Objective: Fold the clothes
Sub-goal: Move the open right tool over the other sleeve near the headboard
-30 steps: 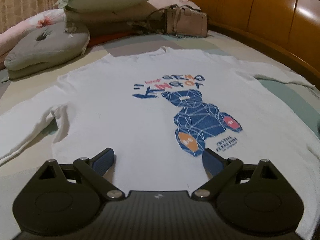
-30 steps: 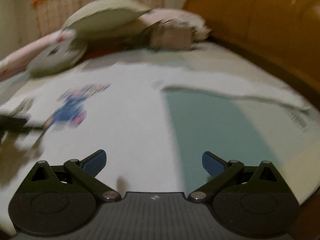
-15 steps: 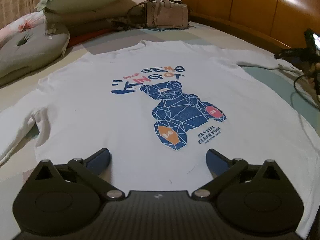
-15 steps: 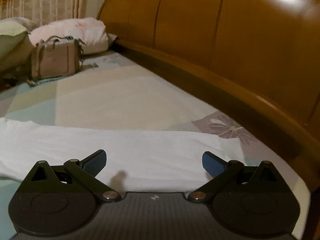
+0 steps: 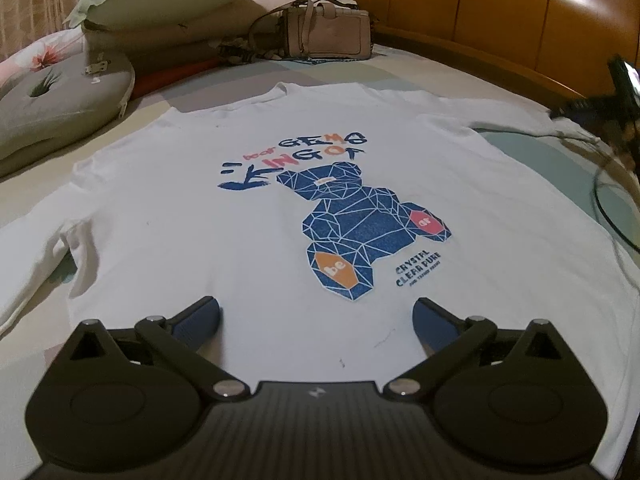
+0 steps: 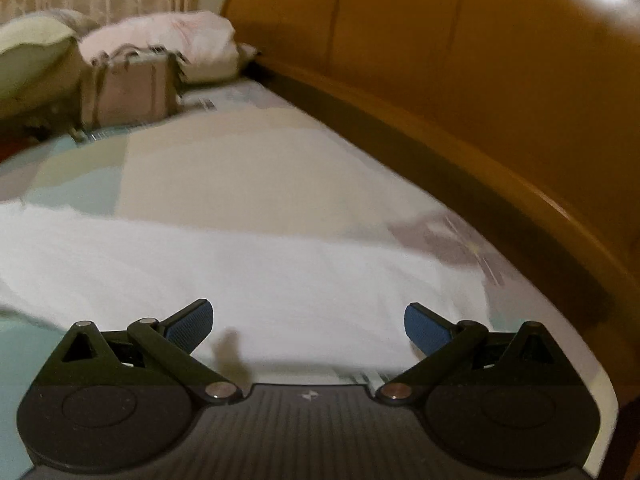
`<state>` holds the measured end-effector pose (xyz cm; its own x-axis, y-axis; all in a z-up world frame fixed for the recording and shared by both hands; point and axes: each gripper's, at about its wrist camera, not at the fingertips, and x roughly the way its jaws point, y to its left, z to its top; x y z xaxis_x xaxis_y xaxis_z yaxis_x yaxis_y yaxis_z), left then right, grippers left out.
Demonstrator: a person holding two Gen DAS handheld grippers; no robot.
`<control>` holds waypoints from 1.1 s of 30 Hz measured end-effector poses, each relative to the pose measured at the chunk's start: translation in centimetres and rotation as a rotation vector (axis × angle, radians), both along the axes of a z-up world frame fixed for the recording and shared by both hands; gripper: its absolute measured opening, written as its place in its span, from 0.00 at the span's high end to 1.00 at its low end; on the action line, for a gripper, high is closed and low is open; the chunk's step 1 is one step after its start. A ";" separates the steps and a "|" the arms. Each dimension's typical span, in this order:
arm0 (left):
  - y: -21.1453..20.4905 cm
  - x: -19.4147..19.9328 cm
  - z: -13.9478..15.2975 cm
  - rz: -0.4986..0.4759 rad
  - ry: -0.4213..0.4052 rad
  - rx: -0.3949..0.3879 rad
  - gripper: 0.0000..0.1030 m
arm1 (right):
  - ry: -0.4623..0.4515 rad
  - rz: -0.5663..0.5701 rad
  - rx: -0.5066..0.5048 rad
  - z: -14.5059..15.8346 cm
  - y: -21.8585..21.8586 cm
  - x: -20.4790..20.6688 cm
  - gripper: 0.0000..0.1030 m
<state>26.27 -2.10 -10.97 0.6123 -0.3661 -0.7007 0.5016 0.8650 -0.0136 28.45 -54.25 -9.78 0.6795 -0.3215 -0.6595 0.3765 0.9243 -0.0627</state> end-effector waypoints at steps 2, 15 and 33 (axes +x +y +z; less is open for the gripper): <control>0.0 0.0 0.0 0.001 0.001 0.000 0.01 | 0.024 0.001 0.006 0.0 0.5 2.0 0.00; 0.1 0.1 0.0 -0.011 -0.006 -0.004 0.01 | 0.003 -0.331 0.148 0.0 -6.1 3.2 0.00; 0.6 -1.4 2.5 -0.034 -0.120 -0.010 0.01 | 0.079 0.000 0.189 2.7 6.0 8.5 0.00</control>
